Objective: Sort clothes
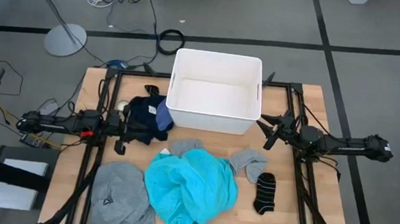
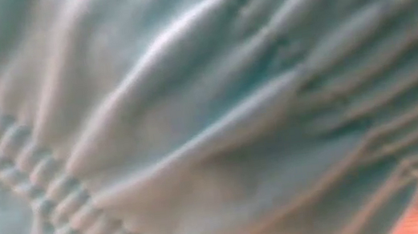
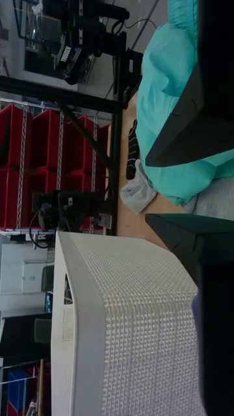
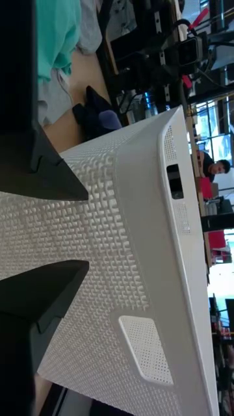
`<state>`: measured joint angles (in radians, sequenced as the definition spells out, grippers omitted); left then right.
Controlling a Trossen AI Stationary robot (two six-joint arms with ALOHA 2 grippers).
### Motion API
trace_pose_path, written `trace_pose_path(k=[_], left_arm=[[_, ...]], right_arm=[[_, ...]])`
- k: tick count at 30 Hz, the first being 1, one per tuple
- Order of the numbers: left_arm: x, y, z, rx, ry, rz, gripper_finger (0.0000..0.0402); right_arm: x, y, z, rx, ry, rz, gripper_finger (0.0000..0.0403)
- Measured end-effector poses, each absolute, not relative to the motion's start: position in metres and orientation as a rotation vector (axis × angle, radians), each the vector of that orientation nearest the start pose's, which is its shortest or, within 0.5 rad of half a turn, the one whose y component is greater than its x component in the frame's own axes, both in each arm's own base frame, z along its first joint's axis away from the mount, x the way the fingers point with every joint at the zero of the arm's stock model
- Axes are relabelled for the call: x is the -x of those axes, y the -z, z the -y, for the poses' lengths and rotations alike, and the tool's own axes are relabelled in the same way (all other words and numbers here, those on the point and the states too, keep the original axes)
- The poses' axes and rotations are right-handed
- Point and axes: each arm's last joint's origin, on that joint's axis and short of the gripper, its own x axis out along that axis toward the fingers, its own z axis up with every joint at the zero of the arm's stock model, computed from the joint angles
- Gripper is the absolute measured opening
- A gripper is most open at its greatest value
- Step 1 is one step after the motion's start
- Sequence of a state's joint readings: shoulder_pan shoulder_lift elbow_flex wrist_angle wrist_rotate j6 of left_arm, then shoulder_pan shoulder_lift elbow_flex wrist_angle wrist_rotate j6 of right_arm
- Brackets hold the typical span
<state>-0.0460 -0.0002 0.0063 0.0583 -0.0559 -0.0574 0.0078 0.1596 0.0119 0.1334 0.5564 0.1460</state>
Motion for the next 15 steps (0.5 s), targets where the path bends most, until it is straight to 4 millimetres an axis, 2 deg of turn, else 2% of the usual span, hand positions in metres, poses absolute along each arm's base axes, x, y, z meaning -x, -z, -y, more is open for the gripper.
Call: trace_pose_path(k=[7, 15], left_arm=[[-0.097, -0.174, 0.003, 0.062, -0.007, 0.090, 0.0131], [-0.095, -0.187, 0.002, 0.082, -0.020, 0.234, 0.0131]], right_arm=[[-0.103, -0.167, 0.014, -0.138, 0.549, 0.026, 0.0165], [-0.103, -0.167, 0.015, -0.138, 0.549, 0.026, 0.0165]])
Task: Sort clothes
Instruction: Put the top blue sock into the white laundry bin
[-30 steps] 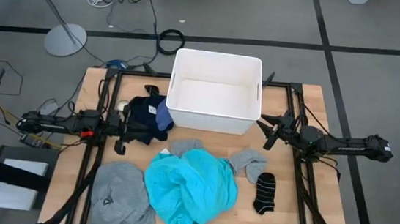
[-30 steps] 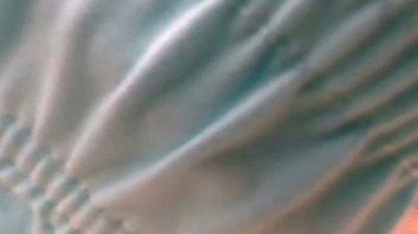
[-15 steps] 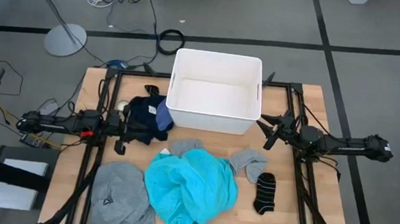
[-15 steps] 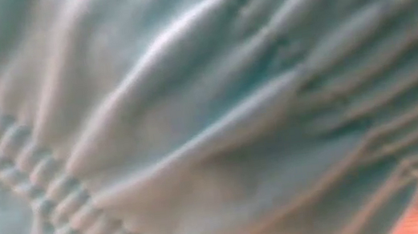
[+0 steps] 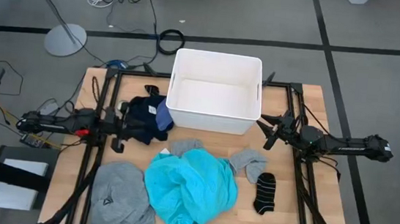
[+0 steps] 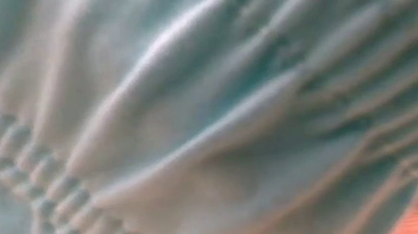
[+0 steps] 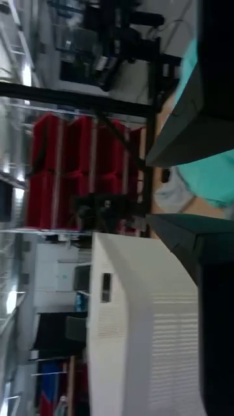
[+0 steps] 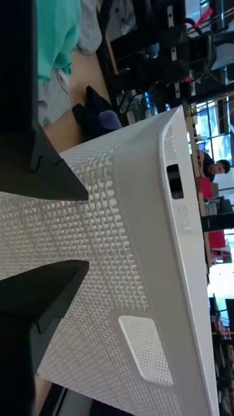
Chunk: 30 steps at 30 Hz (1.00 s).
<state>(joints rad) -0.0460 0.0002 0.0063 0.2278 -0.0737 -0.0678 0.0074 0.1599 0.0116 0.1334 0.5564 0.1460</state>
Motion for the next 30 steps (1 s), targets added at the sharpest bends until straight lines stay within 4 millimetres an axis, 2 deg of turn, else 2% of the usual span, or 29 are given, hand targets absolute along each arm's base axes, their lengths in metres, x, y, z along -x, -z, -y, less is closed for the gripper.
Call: trace_pose_path(k=[3, 8, 13, 17, 22, 27, 30], left_arm=[[-0.092, -0.196, 0.000, 0.174, -0.076, 0.310, 0.0131], [-0.087, -0.224, -0.002, 0.204, -0.128, 0.286, 0.0131], [-0.093, -0.248, -0.004, 0.195, -0.250, 0.065, 0.0131], [-0.112, -0.258, -0.004, 0.213, -0.284, -0.119, 0.0131], [-0.150, -0.252, -0.002, 0.214, -0.331, -0.373, 0.0131], [-0.184, -0.230, -0.001, 0.199, -0.386, -0.556, 0.0131], [-0.197, -0.215, -0.001, 0.195, -0.408, -0.641, 0.0131]], right_arm=[[-0.103, -0.167, 0.015, -0.138, 0.549, 0.026, 0.0165], [-0.103, -0.167, 0.015, -0.138, 0.549, 0.026, 0.0165], [-0.103, -0.167, 0.014, -0.138, 0.549, 0.026, 0.0165], [-0.103, -0.167, 0.014, -0.138, 0.548, 0.026, 0.0165], [-0.103, -0.167, 0.015, -0.138, 0.549, 0.026, 0.0165], [-0.103, -0.167, 0.015, -0.138, 0.549, 0.026, 0.0165], [-0.103, -0.167, 0.015, -0.138, 0.549, 0.026, 0.0165]])
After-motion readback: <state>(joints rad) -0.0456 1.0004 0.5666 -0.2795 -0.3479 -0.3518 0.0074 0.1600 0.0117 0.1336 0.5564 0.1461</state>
